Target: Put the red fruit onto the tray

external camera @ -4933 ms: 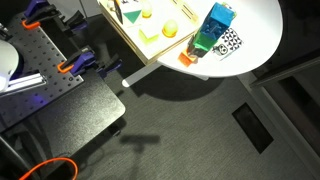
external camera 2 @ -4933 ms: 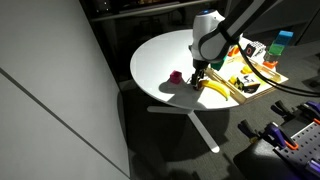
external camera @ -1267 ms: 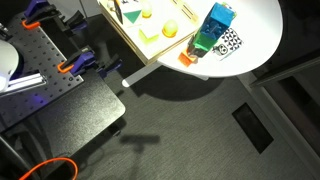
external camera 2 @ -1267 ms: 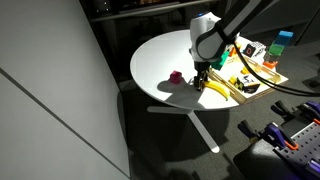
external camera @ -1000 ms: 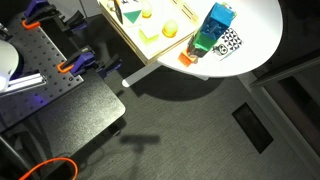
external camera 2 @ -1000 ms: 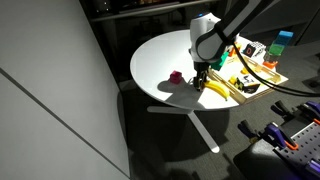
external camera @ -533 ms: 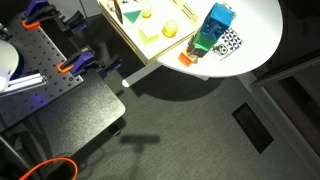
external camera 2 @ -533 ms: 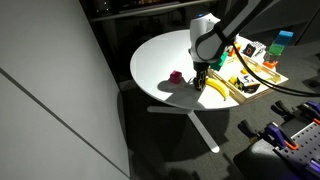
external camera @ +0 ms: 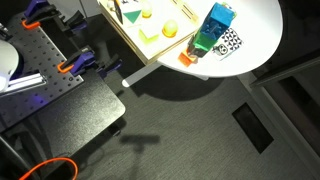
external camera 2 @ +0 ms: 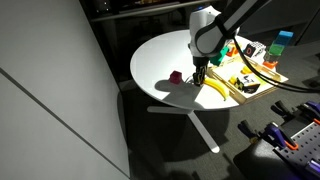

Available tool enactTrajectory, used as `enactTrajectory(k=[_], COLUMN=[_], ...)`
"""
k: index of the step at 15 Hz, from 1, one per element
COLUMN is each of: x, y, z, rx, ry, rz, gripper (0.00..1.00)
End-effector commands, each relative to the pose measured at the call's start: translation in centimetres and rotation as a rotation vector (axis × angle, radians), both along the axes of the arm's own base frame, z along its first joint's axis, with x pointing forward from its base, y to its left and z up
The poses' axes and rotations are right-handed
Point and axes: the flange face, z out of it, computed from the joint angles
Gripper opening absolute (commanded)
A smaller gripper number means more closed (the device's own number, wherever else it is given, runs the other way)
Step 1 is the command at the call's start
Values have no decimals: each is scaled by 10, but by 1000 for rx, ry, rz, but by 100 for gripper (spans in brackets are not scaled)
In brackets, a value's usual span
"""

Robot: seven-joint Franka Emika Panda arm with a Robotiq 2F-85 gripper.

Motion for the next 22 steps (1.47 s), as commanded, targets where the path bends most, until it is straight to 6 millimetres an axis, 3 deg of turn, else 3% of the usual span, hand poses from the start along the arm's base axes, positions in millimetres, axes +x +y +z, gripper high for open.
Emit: enactTrajectory(k=[1, 4, 11, 16, 22], x=[-3, -6, -18, -33, -50], y=[-13, -32, -98, -139, -169], z=[35, 54, 82, 91, 97], rx=[-32, -56, -108, -115, -72], ry=[0, 6, -4, -20, -34], rz=[-36, -102, -368, -528, -655], gripper=[29, 29, 29, 29, 29])
